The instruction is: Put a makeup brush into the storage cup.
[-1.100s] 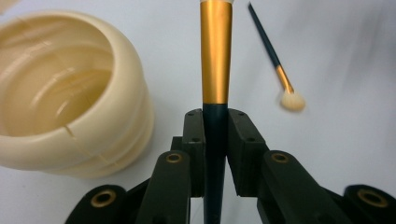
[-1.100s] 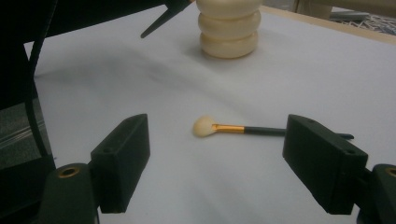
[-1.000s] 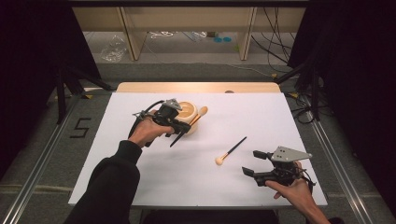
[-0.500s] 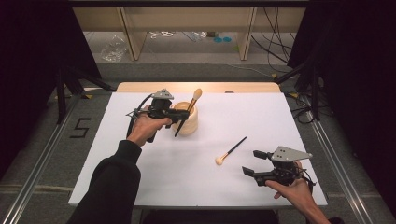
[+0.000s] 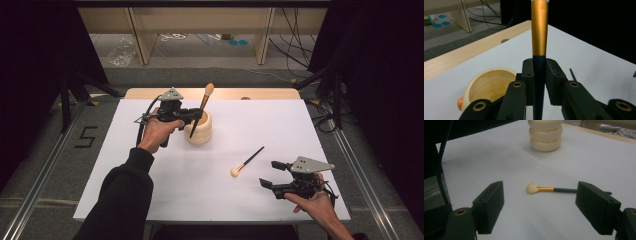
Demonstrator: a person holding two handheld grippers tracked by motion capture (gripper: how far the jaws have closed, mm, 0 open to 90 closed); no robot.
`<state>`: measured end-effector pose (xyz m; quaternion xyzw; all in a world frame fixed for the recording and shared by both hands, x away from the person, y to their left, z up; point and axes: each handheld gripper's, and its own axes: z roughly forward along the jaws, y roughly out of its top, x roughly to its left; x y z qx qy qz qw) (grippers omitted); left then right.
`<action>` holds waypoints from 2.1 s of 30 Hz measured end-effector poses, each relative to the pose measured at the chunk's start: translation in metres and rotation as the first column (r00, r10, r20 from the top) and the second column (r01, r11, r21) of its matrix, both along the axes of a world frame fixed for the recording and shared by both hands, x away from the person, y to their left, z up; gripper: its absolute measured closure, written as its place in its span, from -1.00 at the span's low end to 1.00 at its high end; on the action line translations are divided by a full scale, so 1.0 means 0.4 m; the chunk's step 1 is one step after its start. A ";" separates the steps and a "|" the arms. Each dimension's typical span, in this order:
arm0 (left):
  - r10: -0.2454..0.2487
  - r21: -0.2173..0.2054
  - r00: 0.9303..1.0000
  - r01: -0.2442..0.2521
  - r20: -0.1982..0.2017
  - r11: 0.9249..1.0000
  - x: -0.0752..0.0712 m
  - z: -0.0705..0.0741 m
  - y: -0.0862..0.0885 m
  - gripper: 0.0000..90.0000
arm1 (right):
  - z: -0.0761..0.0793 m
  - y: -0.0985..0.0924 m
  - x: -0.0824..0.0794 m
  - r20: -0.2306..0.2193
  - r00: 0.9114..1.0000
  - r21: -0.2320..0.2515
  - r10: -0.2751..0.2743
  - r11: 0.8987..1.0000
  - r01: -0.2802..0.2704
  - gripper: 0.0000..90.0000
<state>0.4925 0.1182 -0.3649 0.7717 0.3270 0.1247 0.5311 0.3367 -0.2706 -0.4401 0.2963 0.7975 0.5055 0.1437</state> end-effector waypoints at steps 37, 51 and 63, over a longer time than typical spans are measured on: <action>0.196 -0.151 0.979 -0.185 0.063 0.971 0.081 -0.006 0.004 0.74 | -0.001 0.002 0.000 0.002 1.000 0.000 0.006 1.000 -0.006 -0.47; 0.230 -0.159 0.970 -0.215 0.083 0.964 0.097 -0.041 -0.003 0.74 | -0.001 0.001 -0.001 0.001 1.000 0.002 0.007 1.000 -0.007 -0.47; 0.250 -0.178 0.965 -0.232 0.084 0.956 0.093 -0.083 0.008 0.74 | -0.002 0.001 -0.001 -0.005 1.000 0.001 0.006 1.000 -0.006 -0.47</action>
